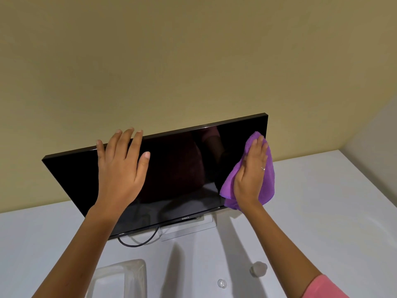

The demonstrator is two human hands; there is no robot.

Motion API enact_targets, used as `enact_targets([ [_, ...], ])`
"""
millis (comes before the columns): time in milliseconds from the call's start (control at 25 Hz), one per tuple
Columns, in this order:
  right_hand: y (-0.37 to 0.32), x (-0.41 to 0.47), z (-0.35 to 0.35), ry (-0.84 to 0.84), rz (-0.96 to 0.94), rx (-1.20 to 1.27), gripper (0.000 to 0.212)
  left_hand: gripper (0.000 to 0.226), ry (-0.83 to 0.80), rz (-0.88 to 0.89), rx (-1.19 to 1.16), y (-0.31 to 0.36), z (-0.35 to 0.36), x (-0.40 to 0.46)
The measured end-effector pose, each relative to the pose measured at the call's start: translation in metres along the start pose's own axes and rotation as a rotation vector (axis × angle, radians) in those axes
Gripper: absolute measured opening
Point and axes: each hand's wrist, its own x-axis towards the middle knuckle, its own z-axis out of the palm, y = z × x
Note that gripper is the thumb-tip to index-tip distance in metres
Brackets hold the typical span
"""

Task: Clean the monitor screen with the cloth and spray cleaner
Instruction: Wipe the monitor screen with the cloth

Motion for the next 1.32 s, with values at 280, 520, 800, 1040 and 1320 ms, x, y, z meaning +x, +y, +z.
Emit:
enact_targets([
  [280,-0.042,-0.06,0.026,-0.239,-0.619,-0.138,0.076,0.052,0.037,-0.111,0.041,-0.049,-0.01,-0.027],
  [520,-0.047,-0.011,0.011,-0.188,-0.454,-0.082,0.078,0.053,0.033,-0.113,0.042,-0.077,-0.017,-0.04],
  [800,0.003,-0.012,0.002,-0.122,-0.047,0.037,0.067,0.057,-0.021,-0.109,-0.037,-0.074,-0.02,-0.039],
  [1040,-0.033,-0.05,0.034,-0.141,-0.205,-0.008,0.053,0.054,-0.048,-0.045,0.025,-0.084,-0.029,-0.035],
  [1320,-0.136,-0.105,0.086,-0.142,-0.601,-0.073,0.06,0.054,-0.074,-0.028,-0.019,-0.094,-0.033,-0.035],
])
